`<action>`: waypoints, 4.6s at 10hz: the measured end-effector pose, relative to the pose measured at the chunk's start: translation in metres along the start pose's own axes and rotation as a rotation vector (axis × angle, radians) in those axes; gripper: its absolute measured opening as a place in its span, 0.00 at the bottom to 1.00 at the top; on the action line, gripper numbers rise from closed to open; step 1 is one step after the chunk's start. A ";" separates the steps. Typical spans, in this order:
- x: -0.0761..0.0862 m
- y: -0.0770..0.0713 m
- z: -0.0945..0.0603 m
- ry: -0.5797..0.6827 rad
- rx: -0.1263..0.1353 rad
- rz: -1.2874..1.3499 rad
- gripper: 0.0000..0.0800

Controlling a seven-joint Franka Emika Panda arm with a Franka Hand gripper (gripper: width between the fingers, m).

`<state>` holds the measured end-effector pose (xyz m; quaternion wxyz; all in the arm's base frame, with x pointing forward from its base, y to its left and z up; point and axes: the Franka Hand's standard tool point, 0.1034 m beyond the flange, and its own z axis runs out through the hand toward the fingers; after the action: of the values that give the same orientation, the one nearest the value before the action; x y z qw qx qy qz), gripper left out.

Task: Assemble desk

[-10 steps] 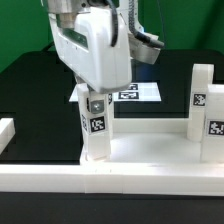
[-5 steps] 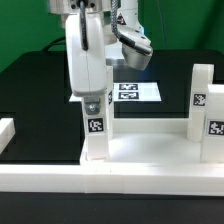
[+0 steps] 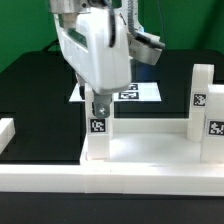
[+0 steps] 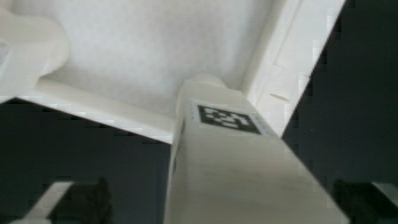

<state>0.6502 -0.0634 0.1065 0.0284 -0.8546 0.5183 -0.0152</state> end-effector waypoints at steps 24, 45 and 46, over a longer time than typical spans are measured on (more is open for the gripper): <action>0.005 0.003 0.000 0.009 -0.006 -0.453 0.36; -0.002 -0.001 0.002 -0.008 -0.015 -0.620 0.81; -0.002 -0.001 0.002 -0.004 -0.029 -0.726 0.81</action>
Offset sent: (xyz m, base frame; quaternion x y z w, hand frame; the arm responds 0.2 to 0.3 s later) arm -0.0072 0.0076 0.0017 -0.0240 0.0067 -0.2908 0.9565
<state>0.6503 -0.0607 0.1043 0.0100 -0.9833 0.1813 -0.0152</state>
